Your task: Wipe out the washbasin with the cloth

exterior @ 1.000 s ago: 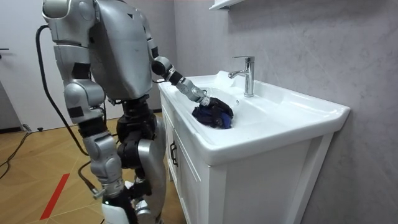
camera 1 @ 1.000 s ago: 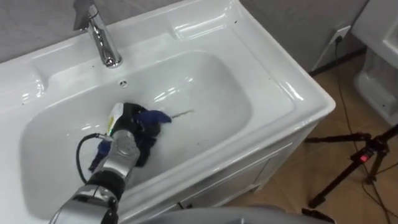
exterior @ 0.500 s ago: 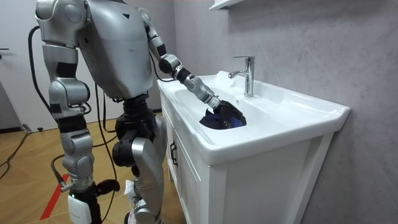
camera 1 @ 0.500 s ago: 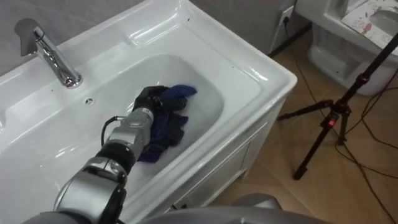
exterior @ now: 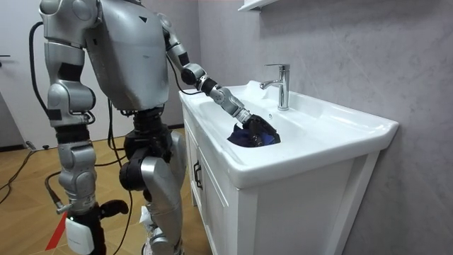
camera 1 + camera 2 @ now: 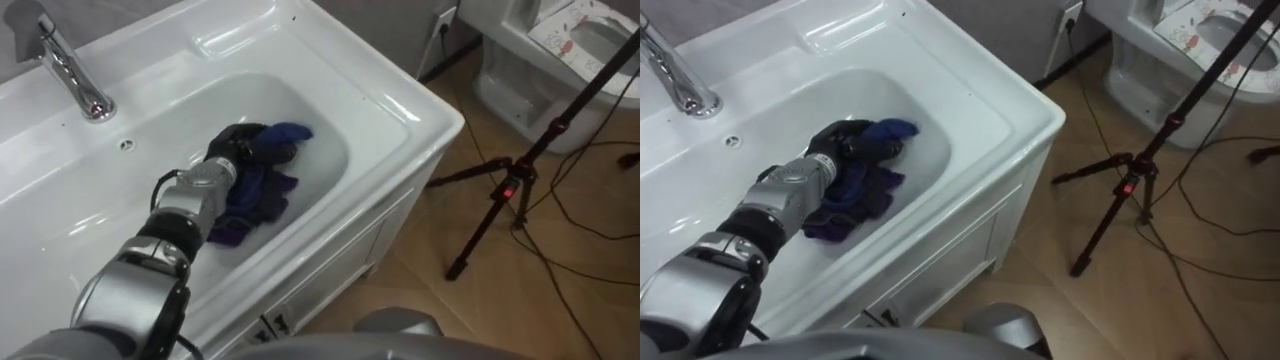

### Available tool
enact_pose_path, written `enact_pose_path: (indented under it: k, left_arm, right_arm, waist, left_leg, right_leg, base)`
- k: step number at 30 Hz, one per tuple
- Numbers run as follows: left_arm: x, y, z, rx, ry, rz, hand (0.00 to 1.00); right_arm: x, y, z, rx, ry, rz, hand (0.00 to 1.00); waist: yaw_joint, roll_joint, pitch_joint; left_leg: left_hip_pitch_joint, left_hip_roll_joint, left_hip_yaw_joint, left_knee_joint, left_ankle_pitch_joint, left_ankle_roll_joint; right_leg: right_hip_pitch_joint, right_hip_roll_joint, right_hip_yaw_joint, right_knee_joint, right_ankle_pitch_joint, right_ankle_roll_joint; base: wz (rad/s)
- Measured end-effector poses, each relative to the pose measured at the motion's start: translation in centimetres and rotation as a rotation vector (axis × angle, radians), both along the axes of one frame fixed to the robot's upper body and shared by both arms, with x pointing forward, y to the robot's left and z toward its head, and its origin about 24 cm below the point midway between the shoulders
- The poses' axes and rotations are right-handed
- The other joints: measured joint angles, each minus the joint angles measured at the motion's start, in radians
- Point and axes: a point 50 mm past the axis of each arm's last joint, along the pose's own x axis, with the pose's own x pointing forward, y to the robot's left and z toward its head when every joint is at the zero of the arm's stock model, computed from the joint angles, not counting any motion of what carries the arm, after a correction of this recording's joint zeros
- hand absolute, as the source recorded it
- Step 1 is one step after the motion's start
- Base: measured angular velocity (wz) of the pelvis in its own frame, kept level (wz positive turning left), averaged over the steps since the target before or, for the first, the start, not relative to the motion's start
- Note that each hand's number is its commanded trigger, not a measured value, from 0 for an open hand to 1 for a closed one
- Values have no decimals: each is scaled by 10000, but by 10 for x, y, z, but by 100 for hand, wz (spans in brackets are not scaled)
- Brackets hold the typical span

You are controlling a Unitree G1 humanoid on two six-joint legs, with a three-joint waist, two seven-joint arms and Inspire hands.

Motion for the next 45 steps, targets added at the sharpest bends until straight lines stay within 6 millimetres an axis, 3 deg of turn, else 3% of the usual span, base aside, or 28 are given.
enact_pose_path:
  k: [6, 7, 13, 18, 23, 26, 31, 37, 45]
  left_arm:
    - [14, 1, 13, 575, -326, -446, 100]
    - [17, 0, 17, 927, -495, -720, 100]
    - [22, 1, 25, 3797, -990, -2700, 100]
    - [21, 12, 24, 6947, -952, -4225, 100]
    - [24, 37, 33, 9796, -1038, -4890, 100]
    - [20, 45, 31, 10622, -1021, -5310, 100]
    - [11, 50, 25, 12068, -842, -6371, 100]
    - [-4, 62, 14, 12748, -778, -6477, 100]
    - [-29, 82, 0, 13087, -267, -6304, 100]
  right_arm:
    - [-5, 2, -1, 140, 167, -288, 0]
    - [-7, 2, -1, 168, 196, -282, 0]
    - [-9, 3, -1, 143, 298, -108, 0]
    - [-14, 3, 0, 102, 341, -146, 0]
    - [-22, -1, 1, -130, 465, -195, 0]
    - [-30, -5, 2, -245, 603, -507, 0]
    - [-30, -11, 4, -415, 278, -620, 0]
    - [-26, -25, 8, -1050, 72, -677, 0]
    - [-13, -30, 8, -1492, -319, -557, 0]
  waist:
    - [56, -355, -72]
    - [121, -398, -105]
    - [236, -520, -114]
    - [327, -383, -43]
    - [390, 21, 9]
    - [513, 319, 8]
    - [553, 548, 42]
    - [786, 888, -93]
    - [889, 731, -60]
  left_leg:
    - [-183, 29, -13, 233, -18, 25]
    - [-240, 37, -11, 246, -37, 48]
    - [-306, 194, -29, 495, -150, 38]
    - [-120, 343, -38, 565, -350, -28]
    - [86, 357, -77, 586, -405, -67]
    - [259, 346, -98, 488, -404, -67]
    - [399, 347, -264, 441, -405, -66]
    - [409, 331, -324, 310, -400, -65]
    - [603, 326, -408, 322, -340, -106]
  right_leg:
    - [7, -37, -18, -129, 136, -2]
    - [5, -33, -16, -151, 173, -3]
    - [208, 4, -23, -301, 323, -7]
    - [519, 129, -23, -511, 390, -36]
    - [818, 195, 14, -665, 400, -62]
    - [985, 186, -22, -720, 387, -62]
    - [1183, 167, -52, -841, 377, -53]
    - [1139, 192, -63, -817, 380, -58]
    - [1324, 203, -179, -823, 357, -112]
  base:
    - [-2]
    - [-4]
    - [0]
    - [1]
    - [0]
    - [1]
    - [3]
    - [1]
    - [3]
